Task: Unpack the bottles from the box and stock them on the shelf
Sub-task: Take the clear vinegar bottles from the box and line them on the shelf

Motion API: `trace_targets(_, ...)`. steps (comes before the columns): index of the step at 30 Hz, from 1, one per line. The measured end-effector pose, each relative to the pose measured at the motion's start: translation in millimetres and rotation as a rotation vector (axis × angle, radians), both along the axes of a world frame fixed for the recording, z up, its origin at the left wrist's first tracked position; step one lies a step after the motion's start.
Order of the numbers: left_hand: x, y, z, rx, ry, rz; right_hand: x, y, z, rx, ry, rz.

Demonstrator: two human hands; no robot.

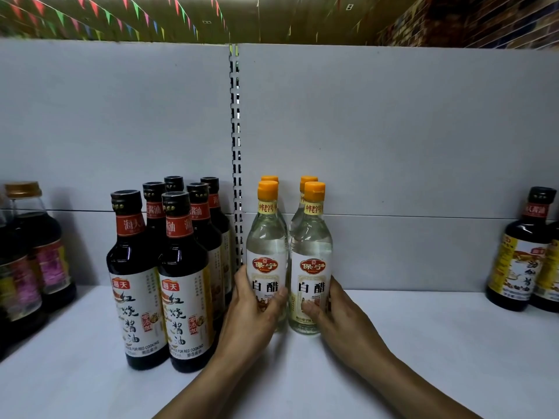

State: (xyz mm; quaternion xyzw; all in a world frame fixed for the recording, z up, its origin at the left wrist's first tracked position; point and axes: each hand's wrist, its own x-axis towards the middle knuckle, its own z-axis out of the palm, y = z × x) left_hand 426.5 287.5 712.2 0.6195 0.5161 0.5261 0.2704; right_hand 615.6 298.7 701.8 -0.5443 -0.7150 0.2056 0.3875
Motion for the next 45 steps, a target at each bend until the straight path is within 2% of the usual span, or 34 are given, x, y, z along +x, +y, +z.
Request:
trace_targets(4,-0.6,-0.5,-1.1,0.0,0.016,0.0,-0.9,1.5,-4.4,0.039,-0.097,-0.059)
trace_targets(9,-0.7,-0.8,-1.9,0.007,0.027,0.016,5.1,2.7,-12.2,0.007,-0.146,-0.013)
trace_targets(19,-1.4,-2.9,-1.0,-0.002,0.052,0.004,4.7,5.2,-16.8,0.018,-0.136,-0.009)
trace_targets(28,6.0,-7.1,4.2,0.008,0.094,0.101,8.2,4.5,-11.0,0.011,-0.131,0.035)
trace_targets(36,13.9,-19.3,13.4,0.31,0.133,0.284,12.5,-4.2,4.4,0.092,-0.157,-0.018)
trace_targets(38,17.5,-24.0,15.9,0.365,0.126,0.258,13.5,-8.3,11.2,0.09,-0.155,-0.044)
trace_targets(41,22.7,-32.1,17.5,0.313,0.137,0.082,15.8,-15.3,21.5,0.107,-0.203,-0.137)
trace_targets(45,27.3,-32.7,8.7,0.33,0.272,-0.049,20.1,-24.9,34.3,0.194,-0.249,-0.255)
